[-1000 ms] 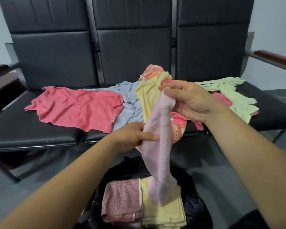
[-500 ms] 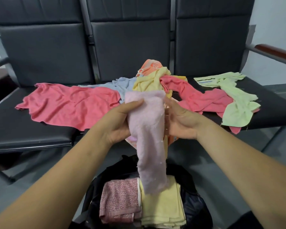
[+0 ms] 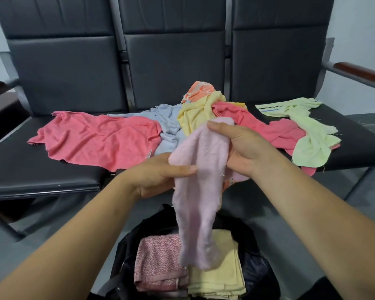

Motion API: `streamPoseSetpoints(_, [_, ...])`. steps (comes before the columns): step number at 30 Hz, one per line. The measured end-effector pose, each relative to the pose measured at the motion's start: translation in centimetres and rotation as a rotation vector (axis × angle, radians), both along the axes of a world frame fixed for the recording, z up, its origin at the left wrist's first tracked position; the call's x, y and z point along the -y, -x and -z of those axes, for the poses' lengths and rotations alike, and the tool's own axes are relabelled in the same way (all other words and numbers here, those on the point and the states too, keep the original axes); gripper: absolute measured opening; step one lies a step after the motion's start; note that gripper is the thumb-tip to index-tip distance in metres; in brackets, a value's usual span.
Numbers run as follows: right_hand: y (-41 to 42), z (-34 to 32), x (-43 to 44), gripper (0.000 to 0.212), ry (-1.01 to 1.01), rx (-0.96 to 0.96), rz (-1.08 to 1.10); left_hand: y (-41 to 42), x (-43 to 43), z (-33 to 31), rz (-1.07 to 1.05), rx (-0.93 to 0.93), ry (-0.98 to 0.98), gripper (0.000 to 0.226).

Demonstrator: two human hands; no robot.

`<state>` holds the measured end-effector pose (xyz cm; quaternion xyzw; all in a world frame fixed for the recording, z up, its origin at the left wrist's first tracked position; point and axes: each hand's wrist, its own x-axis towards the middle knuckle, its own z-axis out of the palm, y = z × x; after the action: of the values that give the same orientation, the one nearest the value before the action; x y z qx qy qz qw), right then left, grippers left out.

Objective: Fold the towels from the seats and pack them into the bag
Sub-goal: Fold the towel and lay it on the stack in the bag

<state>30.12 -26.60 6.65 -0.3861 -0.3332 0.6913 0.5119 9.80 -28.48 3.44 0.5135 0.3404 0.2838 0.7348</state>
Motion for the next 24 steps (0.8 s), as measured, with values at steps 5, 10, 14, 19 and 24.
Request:
streamPoseSetpoints(5, [-1.1,0.3,-0.4,0.037,-0.056,0.089,0.13,-0.4,-0.1,-0.6,-0.179,0.079,0.125,0.031])
streamPoseSetpoints(10, [-1.3,1.8,0.4,0.06,-0.023,0.067,-0.354,-1.0,0.0,-1.7,-0.319,0.373,0.288,0.051])
streamPoseSetpoints(14, [-0.5,2.8,0.7,0.051,-0.027,0.102,-0.451,-0.2,-0.4,-2.1,-0.322,0.435,0.217,0.059])
streamPoseSetpoints(19, [-0.3,2.4,0.3,0.039,-0.144,0.164,-0.248,0.5,-1.2,-2.0,-0.41,0.218,-0.068,0.045])
streamPoseSetpoints(24, [-0.7,2.1,0.3,0.008,-0.261,0.392,-0.072,2.1,-1.2,-1.9,-0.461,-0.341,-0.368,0.023])
